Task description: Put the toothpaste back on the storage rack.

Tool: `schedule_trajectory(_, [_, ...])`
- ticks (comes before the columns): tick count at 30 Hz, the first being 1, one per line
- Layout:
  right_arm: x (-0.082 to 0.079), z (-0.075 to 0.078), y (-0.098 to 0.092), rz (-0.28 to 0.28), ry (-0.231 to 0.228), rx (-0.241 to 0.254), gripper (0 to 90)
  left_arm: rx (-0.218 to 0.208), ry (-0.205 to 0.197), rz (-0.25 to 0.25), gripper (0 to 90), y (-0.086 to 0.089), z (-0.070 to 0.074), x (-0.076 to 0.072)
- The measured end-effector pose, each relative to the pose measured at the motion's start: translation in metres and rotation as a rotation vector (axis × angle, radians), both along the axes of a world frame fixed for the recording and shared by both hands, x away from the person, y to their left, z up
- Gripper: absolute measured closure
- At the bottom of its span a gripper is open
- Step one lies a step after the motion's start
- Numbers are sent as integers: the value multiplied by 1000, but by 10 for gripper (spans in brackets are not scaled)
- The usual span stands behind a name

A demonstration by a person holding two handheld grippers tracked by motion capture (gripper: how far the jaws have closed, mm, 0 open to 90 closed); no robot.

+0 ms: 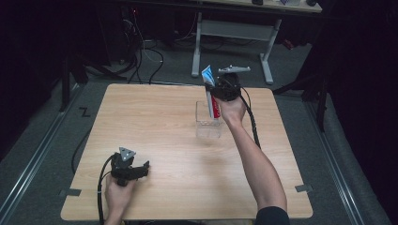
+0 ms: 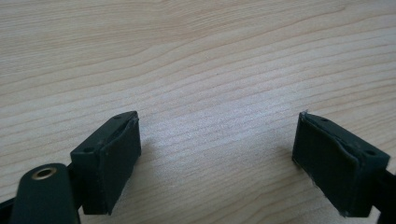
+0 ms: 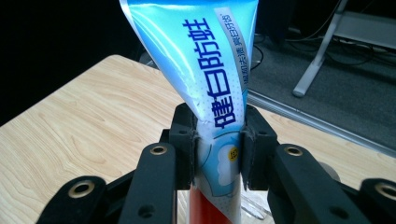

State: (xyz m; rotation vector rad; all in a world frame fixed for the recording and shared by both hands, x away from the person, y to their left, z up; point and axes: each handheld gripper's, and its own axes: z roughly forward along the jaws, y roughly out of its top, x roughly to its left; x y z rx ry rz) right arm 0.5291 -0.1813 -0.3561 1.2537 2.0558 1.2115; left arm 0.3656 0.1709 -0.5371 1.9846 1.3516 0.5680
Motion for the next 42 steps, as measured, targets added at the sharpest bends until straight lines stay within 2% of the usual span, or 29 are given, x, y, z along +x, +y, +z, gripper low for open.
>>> schedule_trajectory(5, [2, -6, -1, -5, 9, -14, 703, 0, 0, 0, 156, 0, 0, 0])
schedule_trajectory(42, [1, -34, -14, -28, 75, -10, 696, -3, -2, 2, 155, 0, 0, 0])
